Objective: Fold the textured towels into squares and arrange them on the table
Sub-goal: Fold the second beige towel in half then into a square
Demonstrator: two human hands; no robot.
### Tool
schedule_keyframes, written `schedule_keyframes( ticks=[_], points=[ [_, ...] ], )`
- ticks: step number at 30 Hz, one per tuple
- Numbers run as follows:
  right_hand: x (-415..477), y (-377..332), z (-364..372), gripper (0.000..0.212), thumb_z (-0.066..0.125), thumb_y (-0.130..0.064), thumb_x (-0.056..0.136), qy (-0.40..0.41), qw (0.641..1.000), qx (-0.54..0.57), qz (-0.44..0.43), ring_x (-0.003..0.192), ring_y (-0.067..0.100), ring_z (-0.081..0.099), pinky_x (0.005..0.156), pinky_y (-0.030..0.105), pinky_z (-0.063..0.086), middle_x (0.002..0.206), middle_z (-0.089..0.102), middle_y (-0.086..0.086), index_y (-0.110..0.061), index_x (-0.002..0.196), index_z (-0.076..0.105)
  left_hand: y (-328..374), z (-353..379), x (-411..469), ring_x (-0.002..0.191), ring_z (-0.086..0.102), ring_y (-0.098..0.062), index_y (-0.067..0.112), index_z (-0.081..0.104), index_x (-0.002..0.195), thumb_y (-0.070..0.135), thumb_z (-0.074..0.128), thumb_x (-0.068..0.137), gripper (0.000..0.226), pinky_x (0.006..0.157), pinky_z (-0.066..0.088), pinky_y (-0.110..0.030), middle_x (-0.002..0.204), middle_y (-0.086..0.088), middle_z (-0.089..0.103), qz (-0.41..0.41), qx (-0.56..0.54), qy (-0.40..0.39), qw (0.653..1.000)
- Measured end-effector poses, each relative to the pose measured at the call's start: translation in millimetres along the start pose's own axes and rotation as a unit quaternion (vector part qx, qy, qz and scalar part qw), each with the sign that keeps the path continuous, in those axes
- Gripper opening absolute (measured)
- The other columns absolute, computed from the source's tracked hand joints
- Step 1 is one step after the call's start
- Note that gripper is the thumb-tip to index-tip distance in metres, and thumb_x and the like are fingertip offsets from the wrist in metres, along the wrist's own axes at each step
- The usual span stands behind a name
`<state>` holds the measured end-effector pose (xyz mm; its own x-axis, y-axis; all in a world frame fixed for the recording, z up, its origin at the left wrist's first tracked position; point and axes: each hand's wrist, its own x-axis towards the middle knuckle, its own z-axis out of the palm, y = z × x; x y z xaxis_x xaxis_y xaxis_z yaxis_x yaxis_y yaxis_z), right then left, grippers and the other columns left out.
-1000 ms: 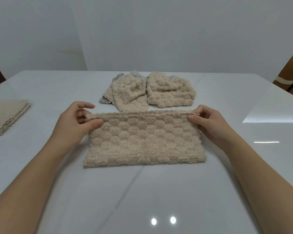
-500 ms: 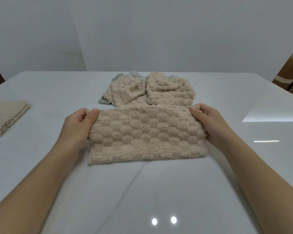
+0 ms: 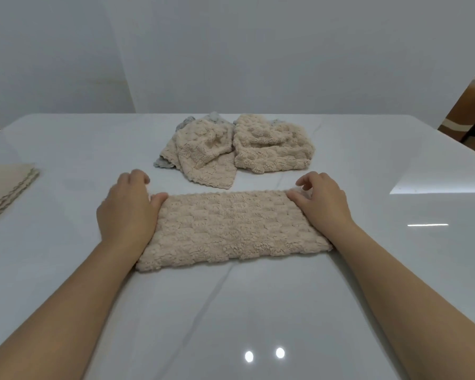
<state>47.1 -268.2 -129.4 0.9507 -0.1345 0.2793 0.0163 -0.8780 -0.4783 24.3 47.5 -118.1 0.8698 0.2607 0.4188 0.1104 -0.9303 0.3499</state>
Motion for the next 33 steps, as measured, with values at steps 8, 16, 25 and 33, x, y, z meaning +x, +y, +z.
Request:
schedule_keyframes(
  ticks=[8, 16, 25, 33],
  points=[
    [-2, 0, 0, 0.048, 0.060, -0.047, 0.088, 0.012, 0.999, -0.039, -0.004, 0.116, 0.024, 0.049, 0.095, 0.043, 0.035, 0.122, 0.055, 0.003, -0.023, 0.128, 0.050, 95, 8, -41, 0.148, -0.005, -0.012, 0.020, 0.006, 0.154, 0.049, 0.015, 0.101, 0.062, 0.120, -0.003, -0.042, 0.161, 0.004, -0.001, 0.257, -0.003, -0.269, 0.928],
    [-5, -1, -2, 0.044, 0.057, -0.049, 0.090, 0.013, 0.998, -0.053, -0.007, 0.117, 0.023, 0.048, 0.094, 0.041, 0.032, 0.123, 0.055, 0.001, -0.025, 0.126, 0.052, 26, 9, -30, 0.147, -0.009, -0.013, 0.023, -0.002, 0.154, 0.056, 0.008, 0.096, 0.067, 0.120, -0.005, -0.041, 0.161, 0.003, -0.009, 0.173, 0.080, -0.265, 0.945],
    [-17, -35, -20, 0.043, 0.036, -0.032, 0.102, 0.017, 0.998, -0.017, -0.054, 0.137, 0.024, 0.034, 0.110, 0.042, 0.022, 0.147, 0.042, 0.006, -0.015, 0.141, 0.043, 21, 9, -30, 0.148, -0.008, -0.015, 0.018, 0.000, 0.154, 0.050, 0.011, 0.099, 0.065, 0.120, -0.004, -0.040, 0.162, -0.001, -0.006, 0.136, 0.076, -0.255, 0.954],
    [-63, -115, 34, 0.059, 0.014, -0.040, 0.103, -0.217, 0.944, -0.132, -0.210, 0.148, 0.020, -0.013, 0.119, 0.049, -0.007, 0.162, -0.009, 0.002, -0.014, 0.155, 0.000, 21, 8, -30, 0.148, -0.007, -0.015, 0.017, 0.001, 0.154, 0.036, 0.013, 0.102, 0.057, 0.120, -0.003, -0.040, 0.162, -0.001, -0.005, 0.134, 0.066, -0.254, 0.956]
  ],
)
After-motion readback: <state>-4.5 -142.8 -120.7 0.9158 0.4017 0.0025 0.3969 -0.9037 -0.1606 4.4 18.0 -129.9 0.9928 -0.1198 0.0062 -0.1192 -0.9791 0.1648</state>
